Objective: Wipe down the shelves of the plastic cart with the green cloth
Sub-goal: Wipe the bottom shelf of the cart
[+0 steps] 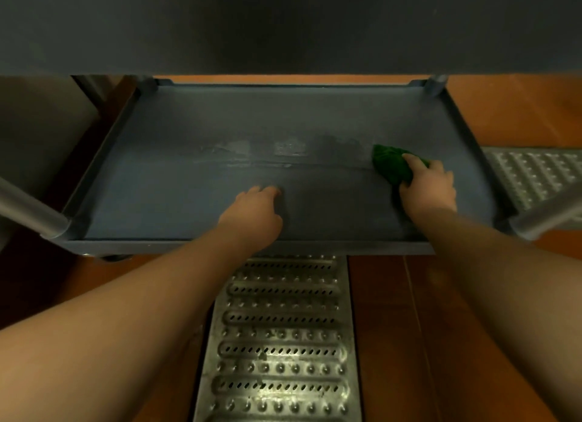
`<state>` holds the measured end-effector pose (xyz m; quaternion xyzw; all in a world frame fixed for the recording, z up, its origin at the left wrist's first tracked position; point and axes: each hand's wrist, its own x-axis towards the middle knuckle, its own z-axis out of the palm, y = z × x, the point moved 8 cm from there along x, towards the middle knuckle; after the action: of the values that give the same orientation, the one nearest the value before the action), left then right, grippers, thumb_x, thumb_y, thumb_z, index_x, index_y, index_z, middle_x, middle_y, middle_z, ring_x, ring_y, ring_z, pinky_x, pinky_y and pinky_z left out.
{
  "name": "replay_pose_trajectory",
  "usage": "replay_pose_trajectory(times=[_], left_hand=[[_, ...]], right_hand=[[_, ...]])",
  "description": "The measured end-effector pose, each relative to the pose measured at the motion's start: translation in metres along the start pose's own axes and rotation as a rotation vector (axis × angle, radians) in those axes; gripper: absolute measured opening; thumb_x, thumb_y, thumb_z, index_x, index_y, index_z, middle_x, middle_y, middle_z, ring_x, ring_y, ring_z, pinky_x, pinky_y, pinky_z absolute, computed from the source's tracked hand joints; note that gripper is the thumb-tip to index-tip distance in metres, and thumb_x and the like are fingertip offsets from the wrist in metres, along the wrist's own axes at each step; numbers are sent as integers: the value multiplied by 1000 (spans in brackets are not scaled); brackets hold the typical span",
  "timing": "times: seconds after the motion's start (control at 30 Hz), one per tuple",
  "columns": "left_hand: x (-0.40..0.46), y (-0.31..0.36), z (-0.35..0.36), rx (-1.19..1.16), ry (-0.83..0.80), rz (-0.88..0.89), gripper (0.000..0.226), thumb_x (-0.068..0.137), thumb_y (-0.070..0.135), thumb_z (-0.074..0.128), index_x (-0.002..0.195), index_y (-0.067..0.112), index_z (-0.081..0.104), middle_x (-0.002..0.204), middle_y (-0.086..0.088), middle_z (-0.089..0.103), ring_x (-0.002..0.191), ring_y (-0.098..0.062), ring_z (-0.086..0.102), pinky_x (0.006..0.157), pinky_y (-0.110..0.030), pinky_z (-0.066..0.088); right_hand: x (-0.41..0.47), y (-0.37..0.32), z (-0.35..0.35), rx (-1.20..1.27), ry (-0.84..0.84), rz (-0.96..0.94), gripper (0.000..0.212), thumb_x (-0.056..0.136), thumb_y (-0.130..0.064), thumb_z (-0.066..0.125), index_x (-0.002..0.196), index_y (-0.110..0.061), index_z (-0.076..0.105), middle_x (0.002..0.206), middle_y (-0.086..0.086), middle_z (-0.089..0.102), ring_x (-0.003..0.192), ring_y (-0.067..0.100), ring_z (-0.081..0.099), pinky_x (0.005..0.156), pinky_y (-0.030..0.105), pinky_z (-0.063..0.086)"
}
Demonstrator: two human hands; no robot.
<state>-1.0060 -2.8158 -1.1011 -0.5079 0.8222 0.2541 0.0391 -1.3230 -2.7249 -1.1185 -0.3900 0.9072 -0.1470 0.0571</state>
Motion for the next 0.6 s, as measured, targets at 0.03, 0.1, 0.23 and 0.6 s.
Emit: replay_pose_trajectory(times=[0.03,0.1,0.23,0.6], left_hand=[[-1,1,1,-1,-3,10,56,91,18,48,145,22,37,143,-9,42,130,-31,41,105,-48,41],[-3,-1,1,-4,-2,17,57,90,19,48,146,23,36,143,-9,42,131,-30,40,105,-48,41],[-7,-18,-3,-3,12,14,57,91,19,47,146,24,36,143,-8,43,131,-29,40,106,-48,41],[-14,-71,-12,-35,32,-10,55,89,17,47,143,25,42,137,-5,49,125,-26,45,104,-42,41]], right_hand=[[-1,4,-2,5,8,12,52,98,-24,51,147,-33,38,141,16,40,122,42,38,101,57,39],[-3,9,-3,16,16,32,53,97,-25,51,147,-33,38,141,16,40,123,43,38,102,56,38],[-5,8,2,59,25,55,59,92,-37,53,148,-35,35,144,14,42,124,44,43,103,54,38],[-1,-43,26,159,103,34,52,97,-35,53,147,-25,43,152,11,40,129,40,45,108,48,39]])
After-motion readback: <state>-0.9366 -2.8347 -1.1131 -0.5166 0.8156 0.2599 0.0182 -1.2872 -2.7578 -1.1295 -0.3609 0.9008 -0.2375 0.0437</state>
